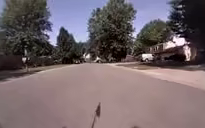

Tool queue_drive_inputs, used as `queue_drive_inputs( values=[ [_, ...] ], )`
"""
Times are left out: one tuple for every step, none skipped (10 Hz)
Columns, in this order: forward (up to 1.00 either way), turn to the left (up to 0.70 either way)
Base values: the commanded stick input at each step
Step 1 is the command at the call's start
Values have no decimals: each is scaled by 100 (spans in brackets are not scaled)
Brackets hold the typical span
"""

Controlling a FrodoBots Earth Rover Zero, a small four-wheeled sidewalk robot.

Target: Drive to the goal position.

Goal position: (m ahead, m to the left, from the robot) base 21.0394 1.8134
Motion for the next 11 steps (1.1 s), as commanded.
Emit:
queue_drive_inputs(
  values=[
    [69, 3],
    [69, 3],
    [69, 3],
    [69, 3],
    [69, 3],
    [69, 3],
    [69, 3],
    [69, 3],
    [69, 3],
    [69, 3],
    [69, 3]
  ],
)
